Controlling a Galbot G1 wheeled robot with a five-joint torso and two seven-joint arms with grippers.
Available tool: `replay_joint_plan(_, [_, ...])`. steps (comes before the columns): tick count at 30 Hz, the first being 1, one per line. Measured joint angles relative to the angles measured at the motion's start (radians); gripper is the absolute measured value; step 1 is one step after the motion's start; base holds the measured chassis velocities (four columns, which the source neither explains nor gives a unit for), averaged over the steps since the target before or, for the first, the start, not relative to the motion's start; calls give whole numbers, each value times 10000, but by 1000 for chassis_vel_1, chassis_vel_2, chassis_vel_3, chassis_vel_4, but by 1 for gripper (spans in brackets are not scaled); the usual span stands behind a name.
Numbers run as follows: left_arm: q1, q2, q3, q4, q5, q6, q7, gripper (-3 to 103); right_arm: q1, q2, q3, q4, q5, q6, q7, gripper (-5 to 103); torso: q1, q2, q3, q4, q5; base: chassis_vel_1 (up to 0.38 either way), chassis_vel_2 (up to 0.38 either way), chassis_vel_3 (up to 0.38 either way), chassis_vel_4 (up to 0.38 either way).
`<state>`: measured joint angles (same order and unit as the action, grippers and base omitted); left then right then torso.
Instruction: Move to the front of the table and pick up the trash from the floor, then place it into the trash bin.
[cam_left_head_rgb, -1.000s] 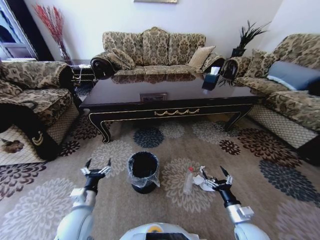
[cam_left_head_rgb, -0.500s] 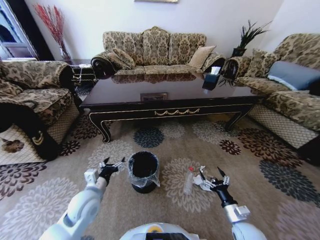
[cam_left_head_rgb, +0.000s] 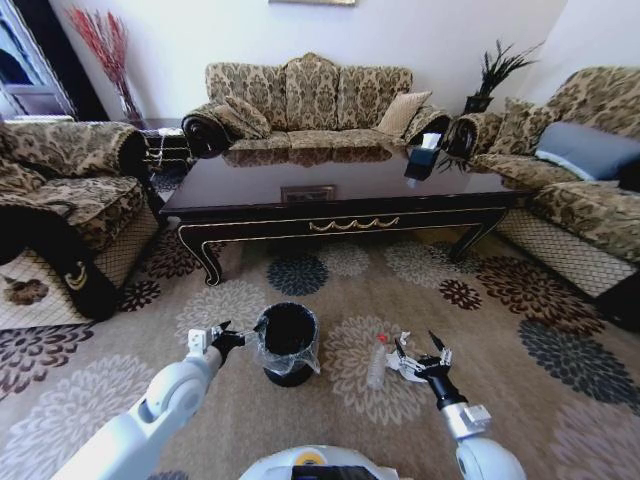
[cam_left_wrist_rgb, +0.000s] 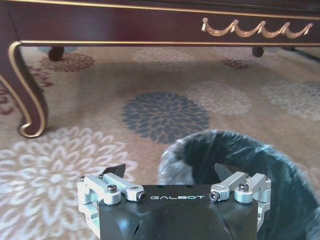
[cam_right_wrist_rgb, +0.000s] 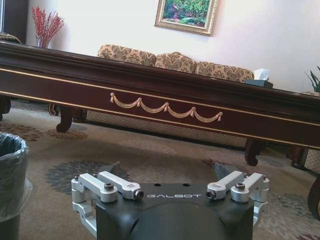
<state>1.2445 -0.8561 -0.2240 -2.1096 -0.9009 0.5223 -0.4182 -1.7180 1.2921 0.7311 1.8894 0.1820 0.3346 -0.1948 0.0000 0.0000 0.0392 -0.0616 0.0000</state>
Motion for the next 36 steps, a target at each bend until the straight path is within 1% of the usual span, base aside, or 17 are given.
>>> replay_joint_plan(2, [-225, -187, 307, 243, -29, 11, -57, 99, -36, 36, -2, 60, -39, 0, 13, 100, 0, 0, 0, 1, 0, 0, 0, 0, 0])
replay_joint_plan(3, [-225, -187, 307, 243, -29, 11, -57, 99, -36, 36, -2, 60, -39, 0, 13, 100, 0, 0, 0, 1, 0, 0, 0, 0, 0])
replay_joint_plan(4, [-241, -267, 367, 328, -55, 27, -87, 102, -54, 40, 9, 81, -40, -1, 19, 100, 0, 0, 0, 2, 1, 0, 0, 0, 0])
replay_joint_plan(7, [-234, -528, 478, 616, -230, 142, -243, 98, -86, 23, 71, 64, -35, -3, 39, 100, 0, 0, 0, 4, 0, 0, 0, 0, 0])
replay_joint_plan(12, [-552, -915, 645, 1063, -675, 190, -343, 98, -89, 23, 66, -2, -26, -2, 48, 100, 0, 0, -1, 3, 1, 0, 0, 0, 0])
replay_joint_plan(14, [-595, -968, 669, 1099, -739, 200, -365, 98, -89, 33, 55, -3, -27, -2, 51, 100, 0, 0, -1, 3, 1, 0, 0, 0, 0])
replay_joint_plan(15, [-734, -1172, 765, 1232, -983, 289, -489, 98, -88, 72, 21, -5, -46, -2, 58, 100, 0, 0, -1, 1, 1, 0, 0, 0, 0])
replay_joint_plan(17, [-824, -1307, 902, 1322, -1167, 482, -684, 98, -87, 101, -5, -6, -82, -2, 66, 100, 0, 0, 0, 2, 1, 0, 0, 0, 0])
replay_joint_plan(19, [-857, -1329, 1024, 1358, -1253, 693, -932, 98, -88, 112, -6, -5, -99, -2, 77, 100, 0, 0, -1, 2, 1, 0, 0, 0, 0])
replay_joint_plan(20, [-857, -1329, 1024, 1358, -1253, 693, -932, 98, -88, 112, -6, -5, -99, -2, 77, 100, 0, 0, -1, 2, 1, 0, 0, 0, 0])
replay_joint_plan(24, [-994, -1191, 1047, 1510, -1476, 1129, -1512, 86, -85, 114, 12, -69, -102, -2, 95, 100, 0, 0, -1, 4, 1, 0, 0, 0, 0])
replay_joint_plan(26, [-1036, -1180, 1046, 1540, -1533, 1174, -1577, 86, -84, 114, 12, -85, -103, -1, 97, 100, 0, 0, -1, 4, 1, 0, 0, 0, 0])
replay_joint_plan(28, [-1215, -1165, 1047, 1679, -1759, 1345, -1792, 81, -93, 140, -4, -131, -130, 23, 99, 100, 0, 0, -1, 3, 0, 0, 0, 0, 0])
replay_joint_plan(32, [-1419, -1201, 1017, 1812, -1993, 1580, -1967, 77, -122, 162, -16, -151, -157, 49, 101, 100, 0, 0, -1, 3, 0, 0, 0, 0, 0])
replay_joint_plan(33, [-1571, -1234, 1002, 1883, -2203, 1751, -2171, 66, -146, 164, -18, -161, -170, 70, 101, 100, 0, 0, -1, 3, 0, 0, 0, 0, 0])
replay_joint_plan(35, [-1646, -1248, 1002, 1915, -2301, 1815, -2282, 66, -154, 165, -17, -167, -179, 82, 102, 100, 0, 0, -1, 1, 0, 0, 0, 0, 0])
replay_joint_plan(36, [-1691, -1256, 1001, 1933, -2359, 1843, -2352, 60, -160, 166, -18, -169, -183, 88, 103, 100, 0, 0, -1, 2, 0, 0, 0, 0, 0])
